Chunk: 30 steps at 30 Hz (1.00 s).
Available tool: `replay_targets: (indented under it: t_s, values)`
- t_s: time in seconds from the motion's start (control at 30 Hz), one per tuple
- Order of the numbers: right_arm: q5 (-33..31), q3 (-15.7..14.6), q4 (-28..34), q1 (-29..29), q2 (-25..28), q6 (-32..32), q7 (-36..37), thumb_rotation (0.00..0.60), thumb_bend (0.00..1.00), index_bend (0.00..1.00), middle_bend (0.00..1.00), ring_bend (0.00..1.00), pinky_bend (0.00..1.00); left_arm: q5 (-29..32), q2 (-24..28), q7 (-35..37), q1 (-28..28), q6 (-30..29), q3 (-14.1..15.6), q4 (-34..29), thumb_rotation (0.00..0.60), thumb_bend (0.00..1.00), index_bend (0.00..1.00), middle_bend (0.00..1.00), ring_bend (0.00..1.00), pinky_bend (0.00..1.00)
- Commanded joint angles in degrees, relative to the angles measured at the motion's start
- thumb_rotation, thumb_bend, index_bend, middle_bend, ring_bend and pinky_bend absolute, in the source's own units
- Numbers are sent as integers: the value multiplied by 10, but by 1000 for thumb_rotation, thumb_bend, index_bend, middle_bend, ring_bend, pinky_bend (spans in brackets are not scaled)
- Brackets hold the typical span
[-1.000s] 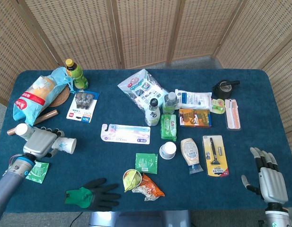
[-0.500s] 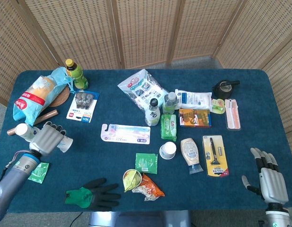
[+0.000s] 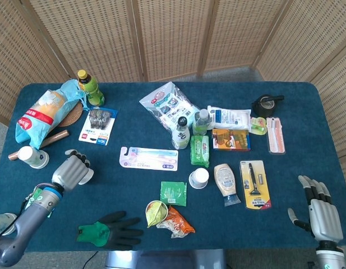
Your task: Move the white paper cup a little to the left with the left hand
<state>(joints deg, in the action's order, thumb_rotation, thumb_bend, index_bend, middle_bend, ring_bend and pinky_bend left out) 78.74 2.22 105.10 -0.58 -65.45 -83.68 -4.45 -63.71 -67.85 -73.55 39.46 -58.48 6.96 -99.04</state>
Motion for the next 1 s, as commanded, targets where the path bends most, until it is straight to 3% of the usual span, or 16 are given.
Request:
replay_targets:
  t_s: [0.03,0.33,0.5,0.67,0.83,1.0]
  values:
    - [0,0,0,-1,1,-1,1,600,382,0,27,0,0,-2,-8,-15,1,-8,6,3,600,391,166,258,272,365]
    - [1,-1,1,-4,4,-4,4,600,383,0,27,0,0,-13,-19,-20,-9,-47,6,-2,600,391,0,18,66,341]
    - [3,-1,4,-5,6,-4,2,600,381,0,27,0,0,-18,-8,16,-24,-79,-7,-22,600,391,0,0,26,334]
    - [3,0,4,-3,5,-2,0,600,383,0,27,0,0,-24,14,118,-50,-102,-22,-43,600,391,0,0,24,330]
    - [8,2,1,1,3,-2,-4,600,383,0,27,0,0,-24,35,310,-89,-111,-46,-61,600,391,0,0,49,331]
    - [8,8,-3,4,1,-6,-20,600,383,0,27,0,0,-43,59,448,-128,-124,-49,-58,600,392,0,1,65,331]
